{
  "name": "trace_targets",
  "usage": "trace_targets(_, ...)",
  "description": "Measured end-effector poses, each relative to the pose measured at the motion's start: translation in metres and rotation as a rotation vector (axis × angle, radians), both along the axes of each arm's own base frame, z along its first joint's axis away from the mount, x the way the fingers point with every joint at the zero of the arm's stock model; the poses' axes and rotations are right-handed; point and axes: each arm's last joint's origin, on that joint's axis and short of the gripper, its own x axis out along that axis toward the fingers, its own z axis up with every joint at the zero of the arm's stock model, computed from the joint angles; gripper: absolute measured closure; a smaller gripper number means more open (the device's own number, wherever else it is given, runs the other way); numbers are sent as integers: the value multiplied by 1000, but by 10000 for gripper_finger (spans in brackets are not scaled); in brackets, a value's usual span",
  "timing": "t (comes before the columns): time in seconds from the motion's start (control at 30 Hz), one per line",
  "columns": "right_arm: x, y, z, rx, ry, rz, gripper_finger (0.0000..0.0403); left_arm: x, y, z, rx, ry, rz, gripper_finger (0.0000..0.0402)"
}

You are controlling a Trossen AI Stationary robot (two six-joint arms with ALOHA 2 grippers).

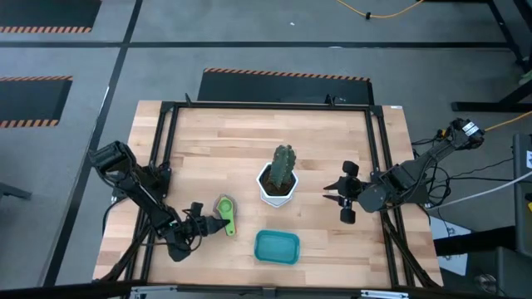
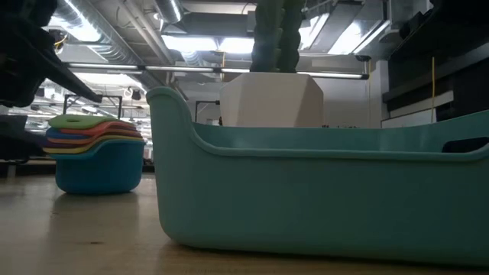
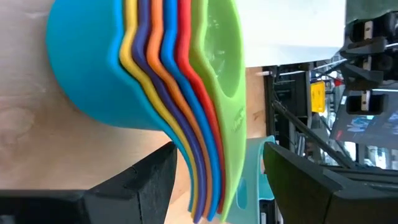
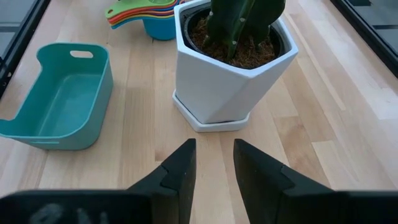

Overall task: Nest measuring cups in basket
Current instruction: Put the nested measuring cups into the green bin

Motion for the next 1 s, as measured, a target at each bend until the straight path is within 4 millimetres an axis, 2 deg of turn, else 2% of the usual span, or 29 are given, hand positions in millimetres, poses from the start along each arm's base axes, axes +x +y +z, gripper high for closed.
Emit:
trace_targets(0.87,0,0,0,0,0,0,290,28,20,1,-44,62,-7,169)
trace_targets(1.0,0,0,0,0,0,0,290,31,22,0,-58,104,-54,169)
